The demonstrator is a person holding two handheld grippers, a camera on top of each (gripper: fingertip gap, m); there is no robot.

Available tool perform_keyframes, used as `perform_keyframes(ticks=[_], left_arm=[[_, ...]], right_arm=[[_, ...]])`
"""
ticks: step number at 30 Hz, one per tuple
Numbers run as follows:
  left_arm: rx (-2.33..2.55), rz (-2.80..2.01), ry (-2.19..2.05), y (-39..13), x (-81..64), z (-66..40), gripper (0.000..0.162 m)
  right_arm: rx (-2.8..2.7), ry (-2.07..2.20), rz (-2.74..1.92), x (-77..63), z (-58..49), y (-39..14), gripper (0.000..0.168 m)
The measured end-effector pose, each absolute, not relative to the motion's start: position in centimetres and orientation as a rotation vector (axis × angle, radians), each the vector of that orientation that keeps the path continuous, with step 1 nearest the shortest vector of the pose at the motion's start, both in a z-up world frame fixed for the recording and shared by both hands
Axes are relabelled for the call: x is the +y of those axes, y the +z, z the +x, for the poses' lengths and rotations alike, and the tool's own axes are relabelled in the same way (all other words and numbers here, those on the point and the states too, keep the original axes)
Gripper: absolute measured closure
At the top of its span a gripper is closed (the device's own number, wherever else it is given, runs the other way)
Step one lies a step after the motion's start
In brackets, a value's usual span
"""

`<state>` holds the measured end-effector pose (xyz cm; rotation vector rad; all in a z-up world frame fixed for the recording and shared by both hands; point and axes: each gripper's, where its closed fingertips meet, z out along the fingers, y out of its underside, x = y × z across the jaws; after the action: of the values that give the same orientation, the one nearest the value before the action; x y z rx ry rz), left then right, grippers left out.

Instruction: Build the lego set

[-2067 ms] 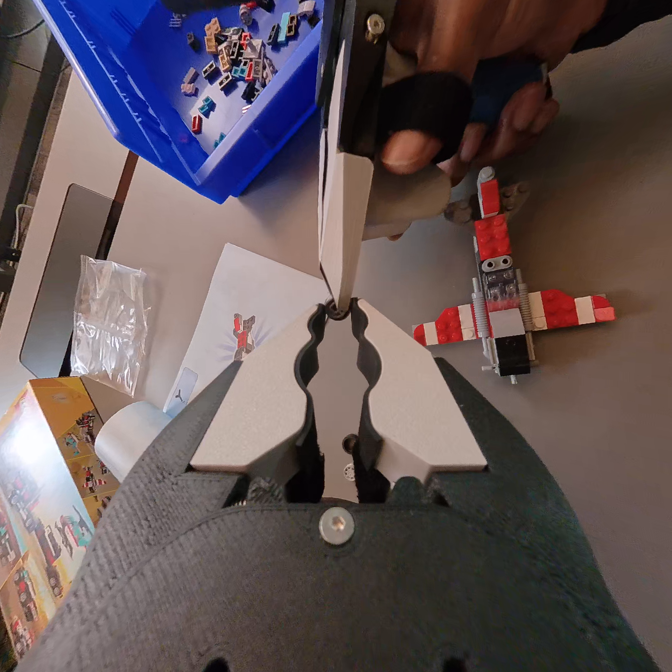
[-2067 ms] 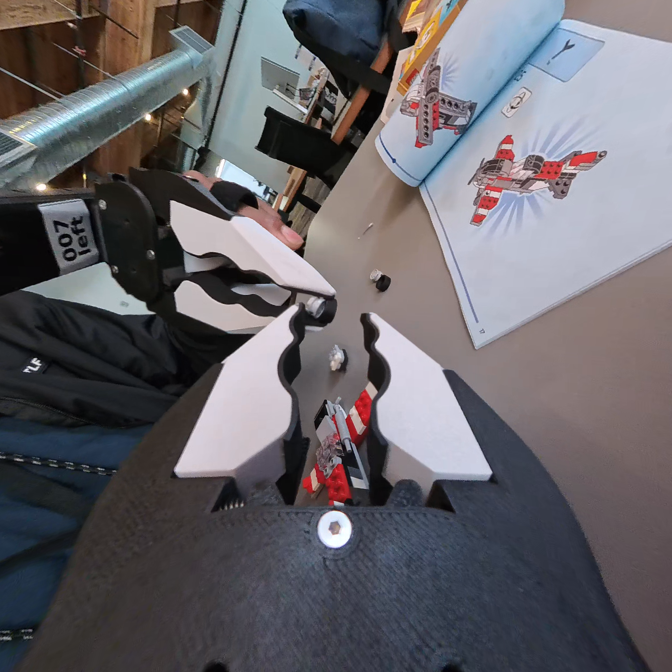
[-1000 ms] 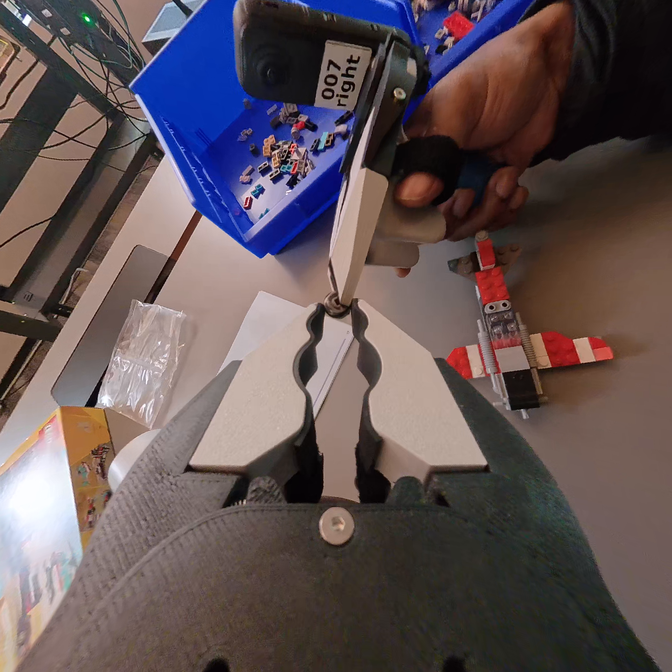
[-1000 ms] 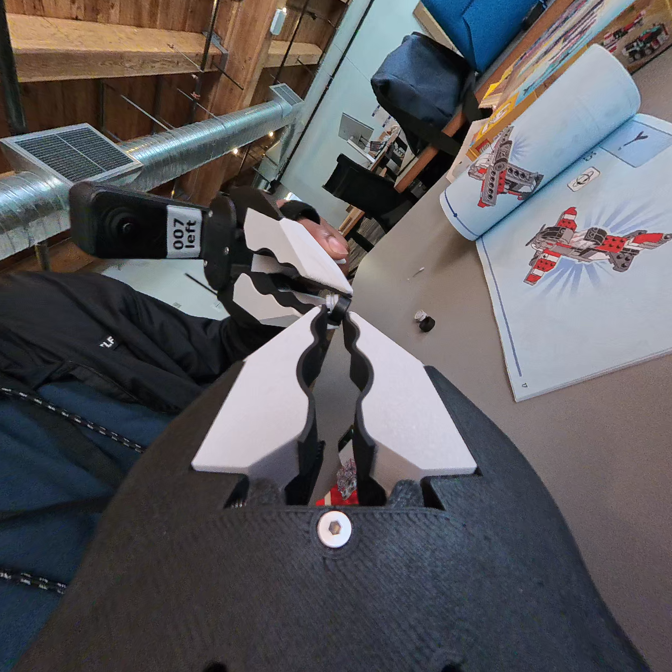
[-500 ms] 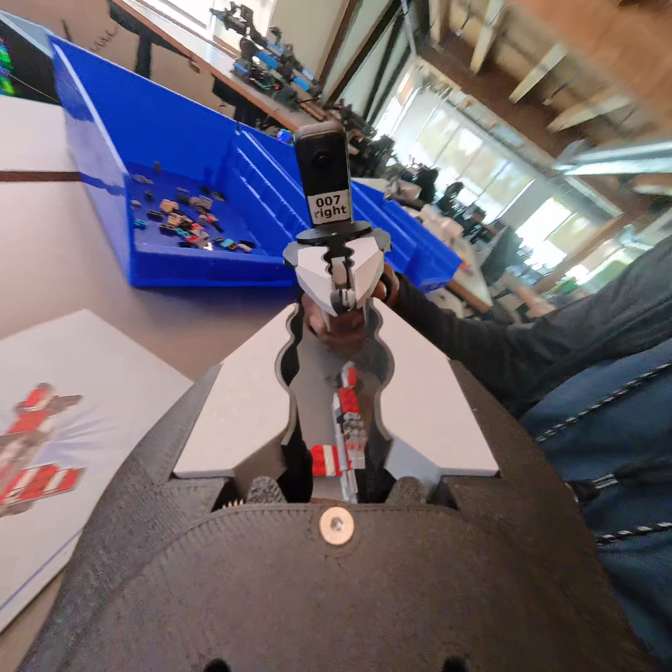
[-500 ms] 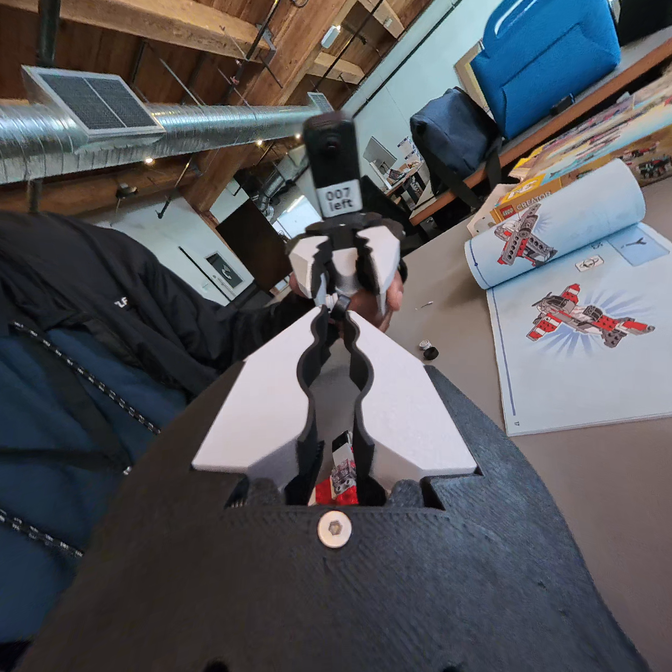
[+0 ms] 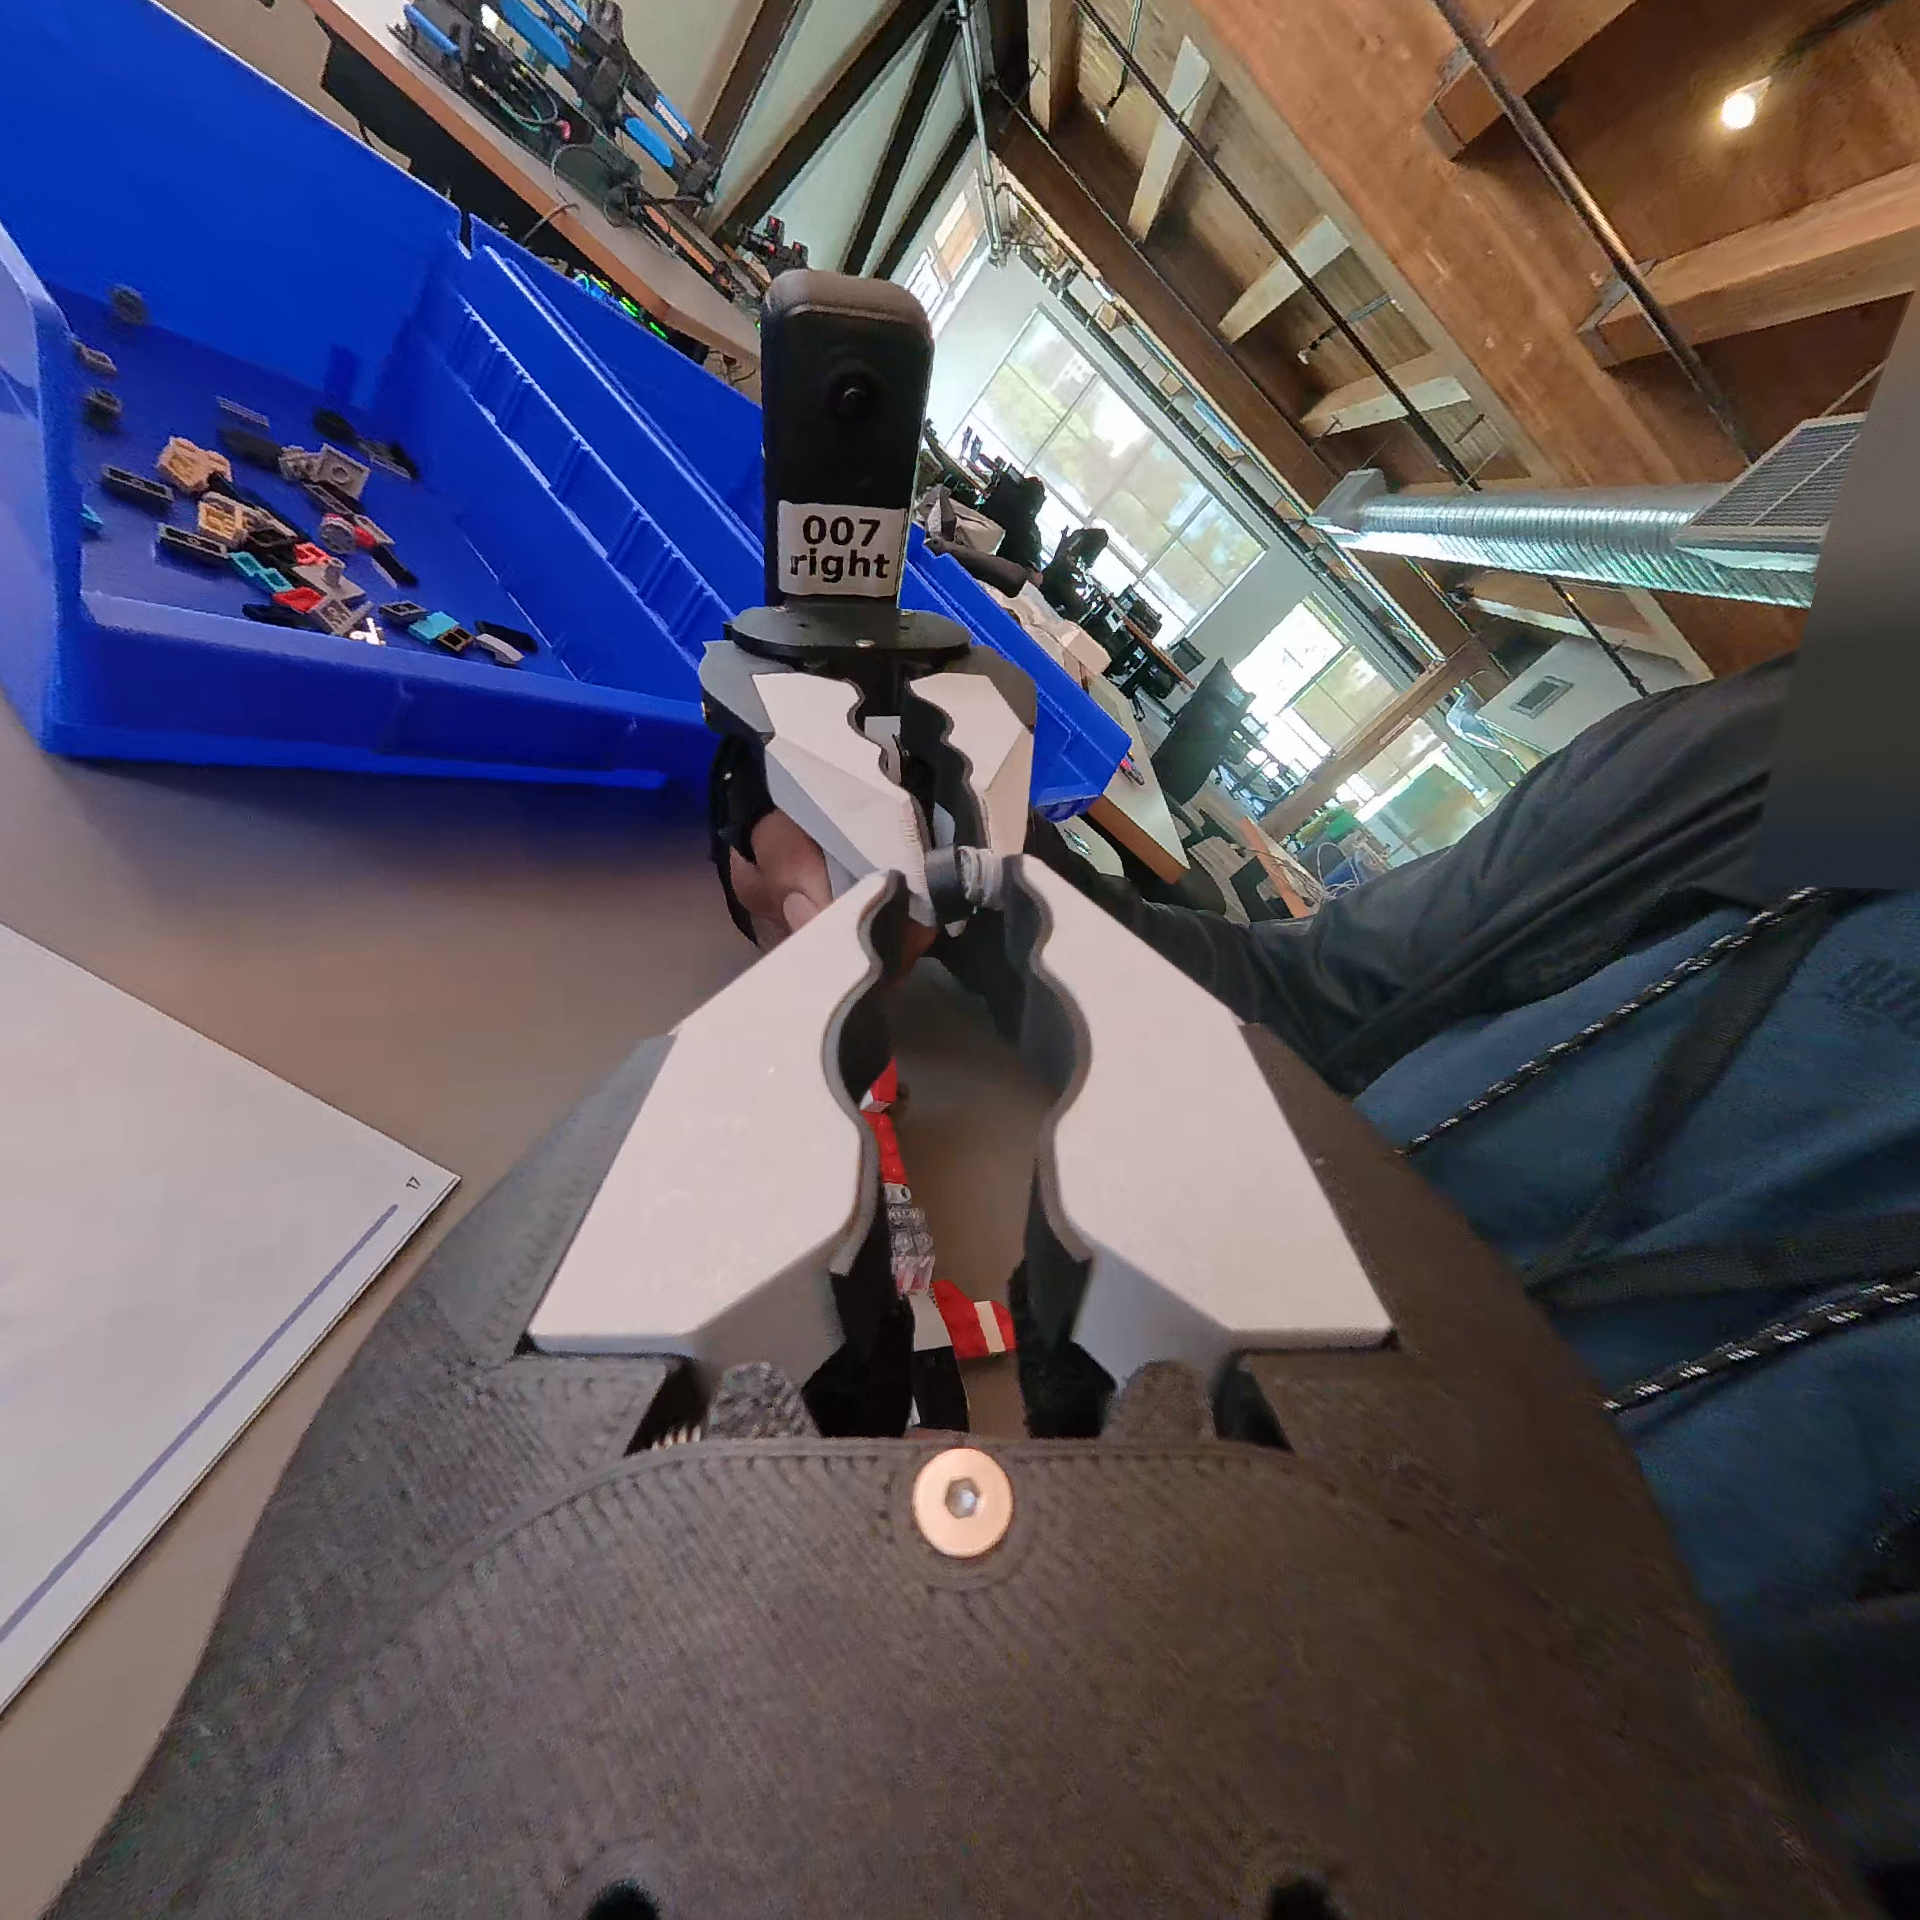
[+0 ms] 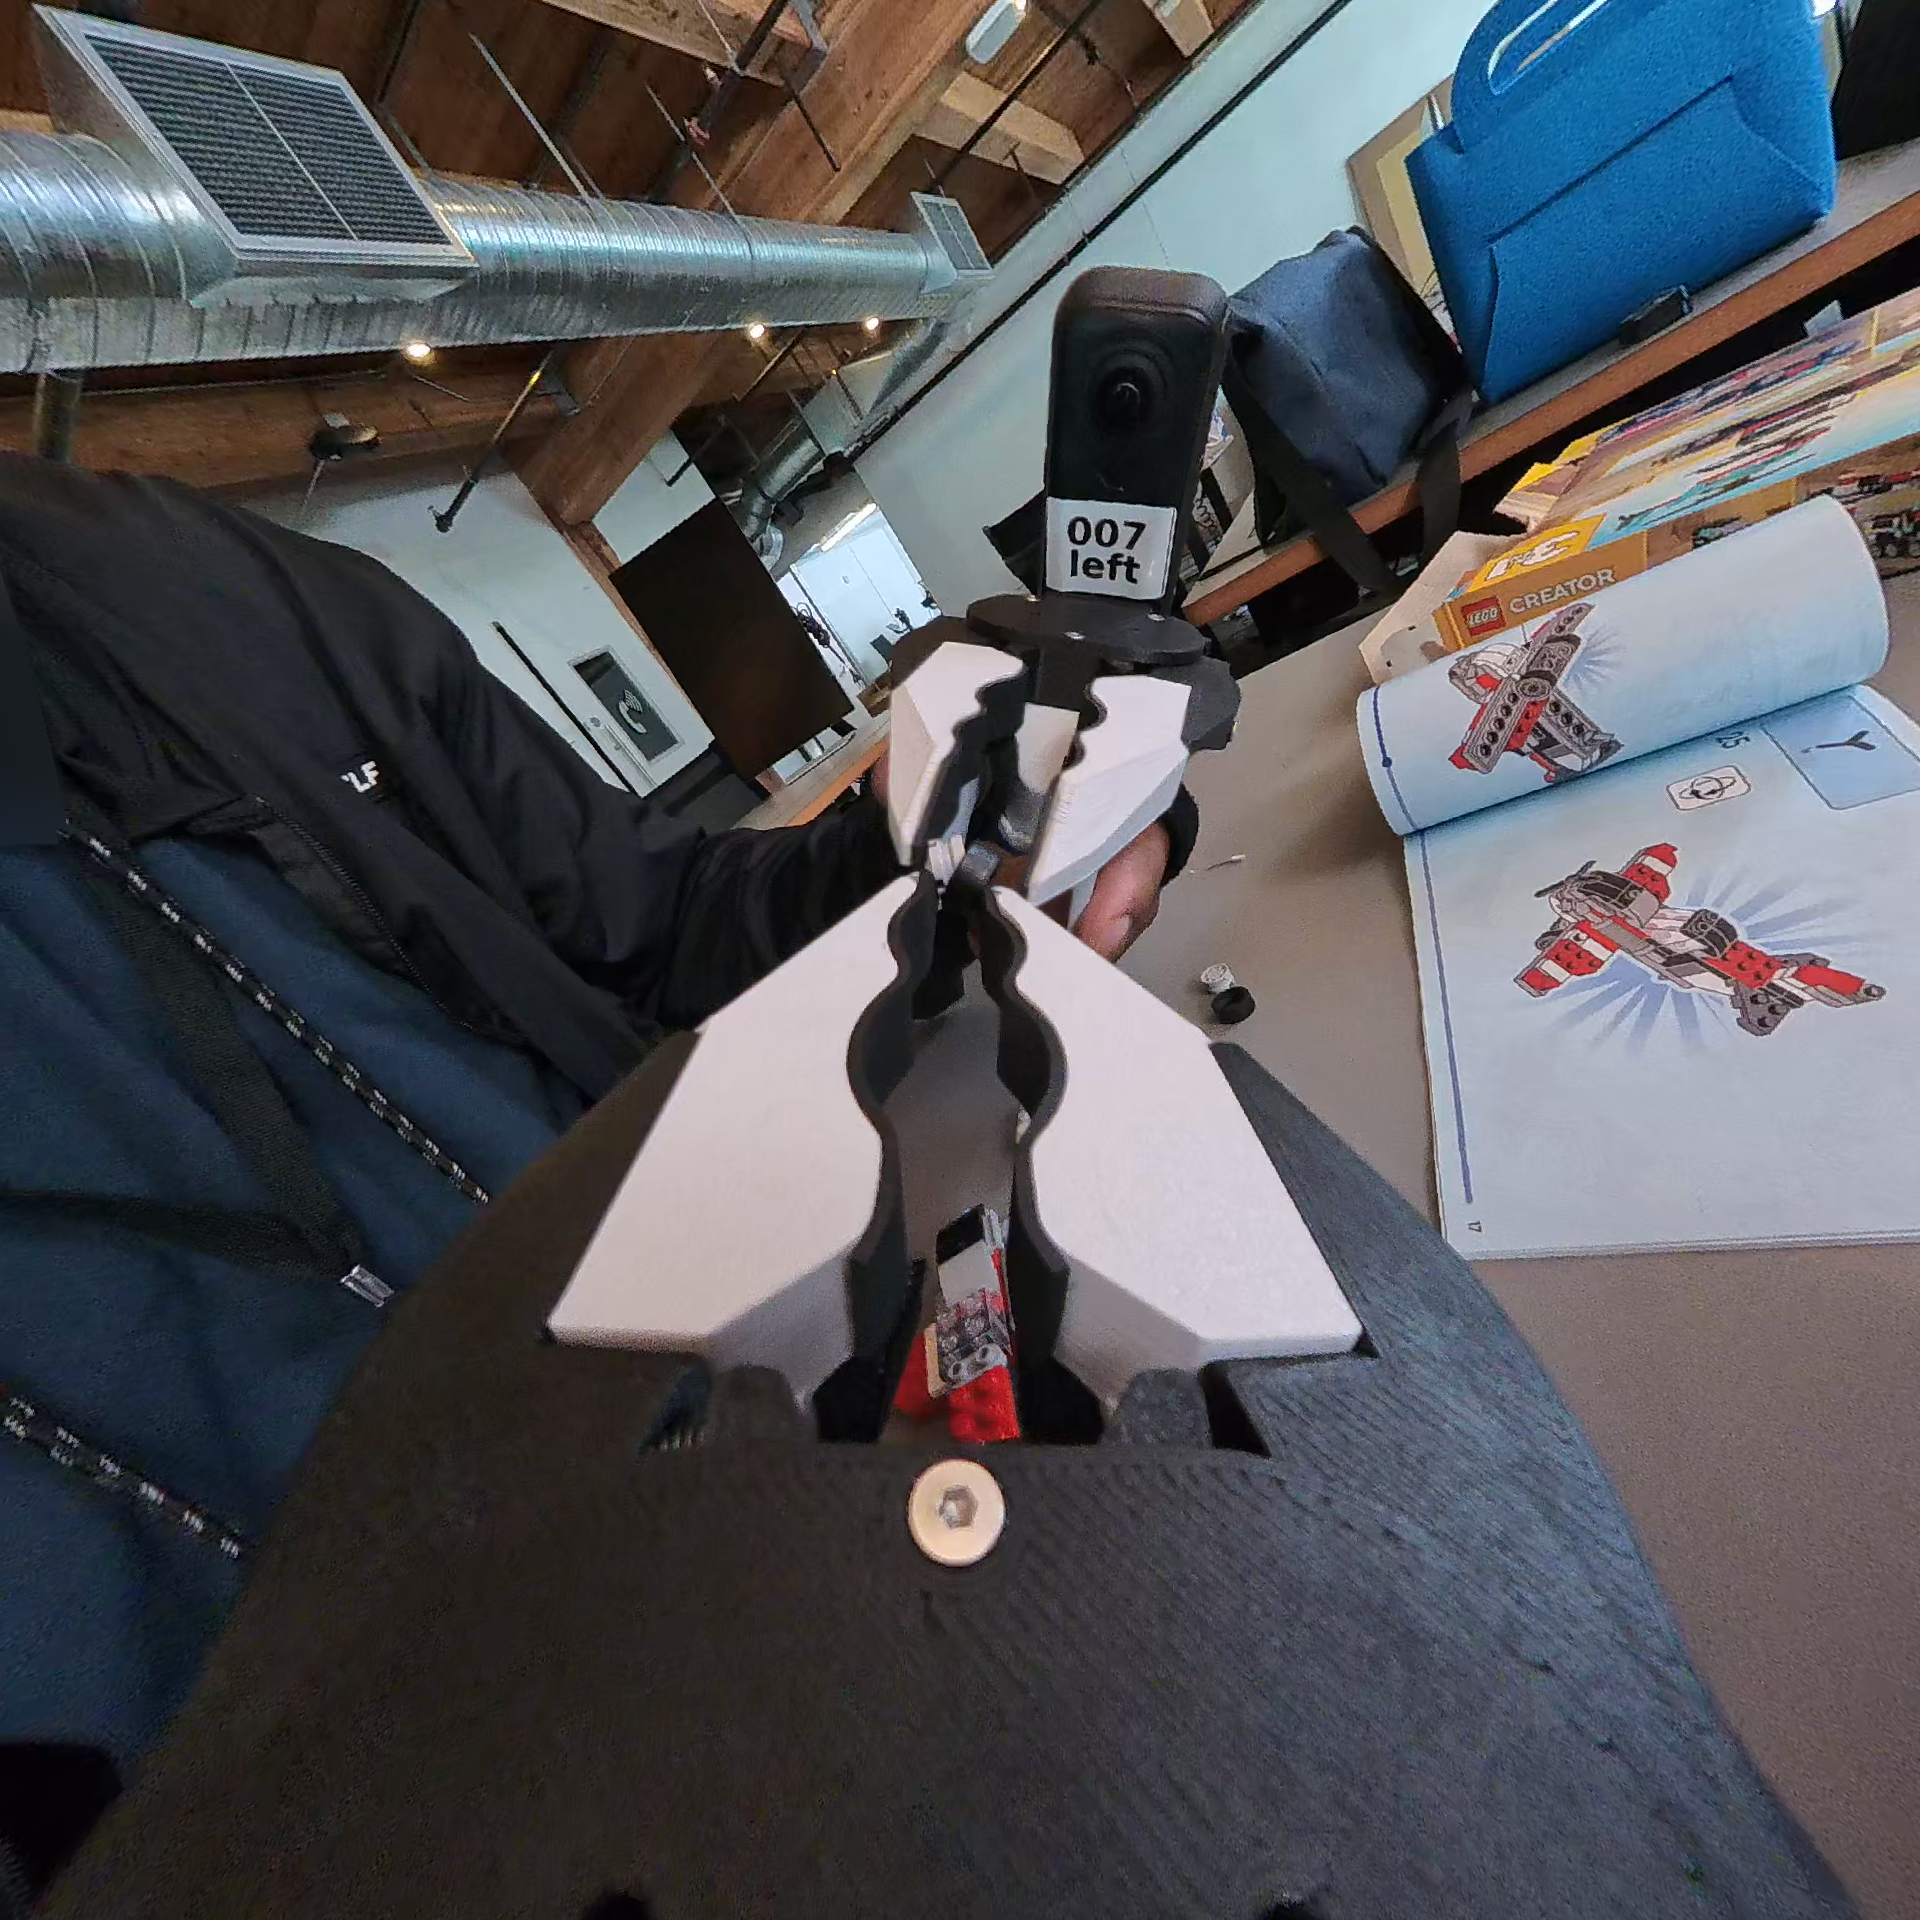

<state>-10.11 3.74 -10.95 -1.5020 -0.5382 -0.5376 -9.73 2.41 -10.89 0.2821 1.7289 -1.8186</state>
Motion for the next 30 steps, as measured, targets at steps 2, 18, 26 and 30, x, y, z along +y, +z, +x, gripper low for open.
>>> perform_keyframes(ticks=[2, 18, 26, 30], left_arm=[[-0.538, -1.506, -0.530, -10.97, 3.70, -10.13, 0.145], [-0.555, -1.512, -0.414, -10.81, 3.68, -10.77, 0.148], [-0.546, -1.549, -0.347, -10.76, 3.83, -10.97, 0.148], [-0.549, -1.571, -0.320, -10.84, 3.81, -11.02, 0.148]], right_arm=[[1.731, -1.817, 0.284, 2.42, -9.76, -10.96, 0.161], [1.728, -1.848, 0.312, 2.47, -10.24, -10.79, 0.161], [1.728, -1.863, 0.316, 2.64, -10.46, -10.65, 0.159], [1.726, -1.864, 0.315, 2.64, -10.47, -10.63, 0.157]])
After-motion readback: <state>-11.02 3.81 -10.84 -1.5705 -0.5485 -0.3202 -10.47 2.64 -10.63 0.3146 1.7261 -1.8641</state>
